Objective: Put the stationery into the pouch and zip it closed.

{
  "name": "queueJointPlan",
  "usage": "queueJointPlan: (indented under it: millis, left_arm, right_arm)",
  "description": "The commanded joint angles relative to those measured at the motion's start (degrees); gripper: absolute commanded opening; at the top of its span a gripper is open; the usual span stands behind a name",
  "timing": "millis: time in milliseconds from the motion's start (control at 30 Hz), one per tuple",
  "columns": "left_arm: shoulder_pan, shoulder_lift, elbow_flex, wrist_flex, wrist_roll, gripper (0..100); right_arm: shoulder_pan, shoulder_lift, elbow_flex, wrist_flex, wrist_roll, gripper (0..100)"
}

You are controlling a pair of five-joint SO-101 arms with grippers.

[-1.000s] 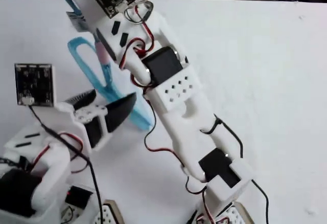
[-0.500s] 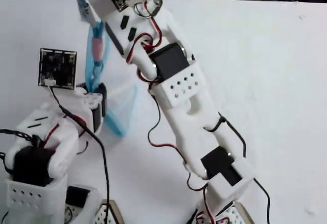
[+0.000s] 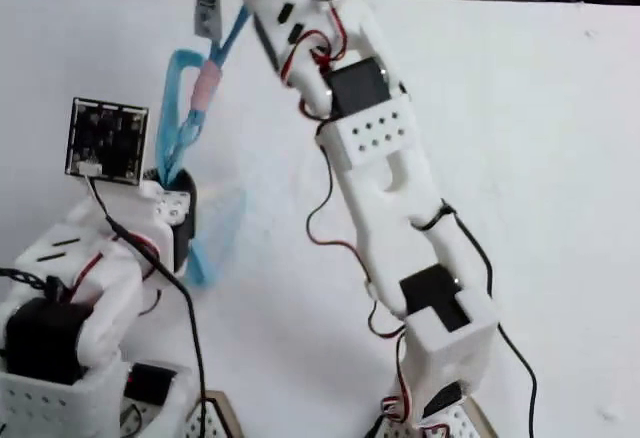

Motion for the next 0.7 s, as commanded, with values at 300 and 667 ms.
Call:
queueJointPlan:
  millis: [300, 667]
  left_arm:
    - [8.13, -10.51, -9.58, 12.57, -3.08, 2]
    - [8.57, -12.35, -12.84, 17.05, -3.16, 2]
  right_arm:
    - [10.59, 5.93, -2.9, -0.4, -0.09, 1.5]
    - [19.03, 24.92, -21.8, 0.13, 4.66, 1.5]
